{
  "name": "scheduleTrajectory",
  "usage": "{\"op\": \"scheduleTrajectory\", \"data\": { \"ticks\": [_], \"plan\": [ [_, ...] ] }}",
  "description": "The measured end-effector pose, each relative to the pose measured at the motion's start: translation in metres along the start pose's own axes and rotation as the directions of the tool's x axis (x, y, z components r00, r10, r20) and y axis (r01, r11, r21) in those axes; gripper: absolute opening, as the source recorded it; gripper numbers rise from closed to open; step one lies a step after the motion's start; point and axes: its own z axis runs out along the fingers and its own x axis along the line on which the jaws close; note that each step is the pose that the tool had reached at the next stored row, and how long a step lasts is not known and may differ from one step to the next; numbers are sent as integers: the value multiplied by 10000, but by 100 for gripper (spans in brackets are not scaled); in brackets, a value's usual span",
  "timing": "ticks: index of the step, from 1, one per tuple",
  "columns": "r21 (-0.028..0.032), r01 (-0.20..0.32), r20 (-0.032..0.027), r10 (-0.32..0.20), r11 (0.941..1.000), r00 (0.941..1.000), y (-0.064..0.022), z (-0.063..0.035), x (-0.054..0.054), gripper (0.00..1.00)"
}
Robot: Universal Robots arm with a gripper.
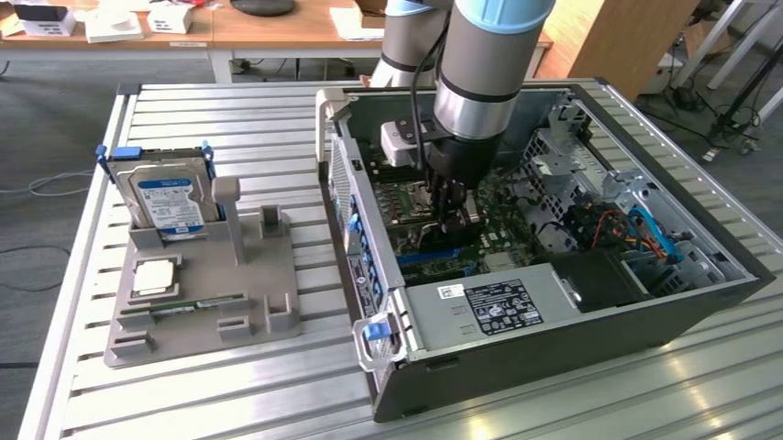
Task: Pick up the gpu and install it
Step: 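Insert the gpu into the slot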
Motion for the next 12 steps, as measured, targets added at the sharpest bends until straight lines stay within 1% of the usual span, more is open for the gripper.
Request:
{"op": "scheduleTrajectory", "data": {
  "ticks": [12],
  "plan": [
    [0,0,0,0,10000,10000,0,8,0,27]
  ]
}}
